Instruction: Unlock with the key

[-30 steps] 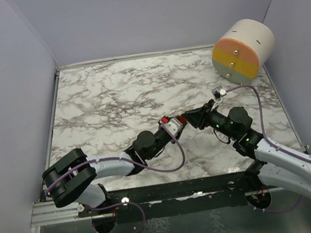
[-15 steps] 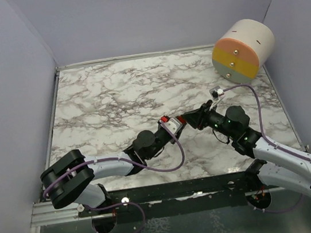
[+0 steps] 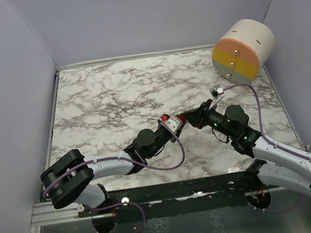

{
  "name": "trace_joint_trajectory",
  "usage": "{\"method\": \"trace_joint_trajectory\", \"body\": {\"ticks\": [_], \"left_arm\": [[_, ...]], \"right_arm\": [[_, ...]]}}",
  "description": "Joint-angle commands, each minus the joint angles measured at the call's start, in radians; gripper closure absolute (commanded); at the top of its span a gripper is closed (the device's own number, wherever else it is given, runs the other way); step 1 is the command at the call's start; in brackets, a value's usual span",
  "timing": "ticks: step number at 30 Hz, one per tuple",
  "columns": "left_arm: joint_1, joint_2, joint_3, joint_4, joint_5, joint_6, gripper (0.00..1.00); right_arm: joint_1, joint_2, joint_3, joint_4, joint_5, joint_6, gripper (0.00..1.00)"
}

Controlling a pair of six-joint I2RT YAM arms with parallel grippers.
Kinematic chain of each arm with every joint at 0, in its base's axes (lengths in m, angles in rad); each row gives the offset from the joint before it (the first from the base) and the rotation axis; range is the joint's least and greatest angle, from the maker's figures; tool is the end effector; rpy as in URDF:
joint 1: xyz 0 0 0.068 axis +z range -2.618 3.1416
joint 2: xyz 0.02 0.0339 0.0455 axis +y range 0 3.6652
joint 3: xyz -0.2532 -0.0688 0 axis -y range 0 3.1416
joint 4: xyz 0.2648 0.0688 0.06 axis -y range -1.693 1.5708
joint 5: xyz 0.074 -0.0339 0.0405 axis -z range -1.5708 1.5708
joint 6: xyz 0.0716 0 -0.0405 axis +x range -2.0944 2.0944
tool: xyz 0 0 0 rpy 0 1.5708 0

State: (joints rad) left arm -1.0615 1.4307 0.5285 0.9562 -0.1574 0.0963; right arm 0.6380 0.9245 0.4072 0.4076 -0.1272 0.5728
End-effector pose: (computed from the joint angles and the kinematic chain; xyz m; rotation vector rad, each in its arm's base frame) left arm 0.1758 -0.2917 0.2014 0.7389 1.3660 -0.6500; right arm 0.2127 0.1690 0.2210 -0.1597 1.7773 1.0017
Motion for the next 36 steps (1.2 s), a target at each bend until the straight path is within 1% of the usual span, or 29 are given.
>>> {"method": "trace_joint_trajectory", "body": {"ticks": [1,4,8,20,36], "left_arm": [[0.003,-0.004,0.037,0.063,0.025,-0.022,1.00],[0.003,0.002,0.033,0.061,0.028,-0.029,1.00],[0.002,0.003,0.024,0.058,0.028,-0.034,1.00],[0.003,0.011,0.021,0.040,0.048,-0.042,1.00],[0.002,0.001,0.026,0.033,0.053,-0.034,1.00]], "right_arm": [[0.009,-0.023,0.013,-0.016,0.051,0.017,0.77],[0.009,-0.024,0.021,-0.021,0.069,0.017,0.73],[0.008,-0.027,0.033,-0.029,0.084,0.009,0.72],[0.008,-0.032,0.048,-0.036,0.113,-0.006,0.72],[0.005,0.008,0.047,-0.017,0.077,-0.002,0.74]]}}
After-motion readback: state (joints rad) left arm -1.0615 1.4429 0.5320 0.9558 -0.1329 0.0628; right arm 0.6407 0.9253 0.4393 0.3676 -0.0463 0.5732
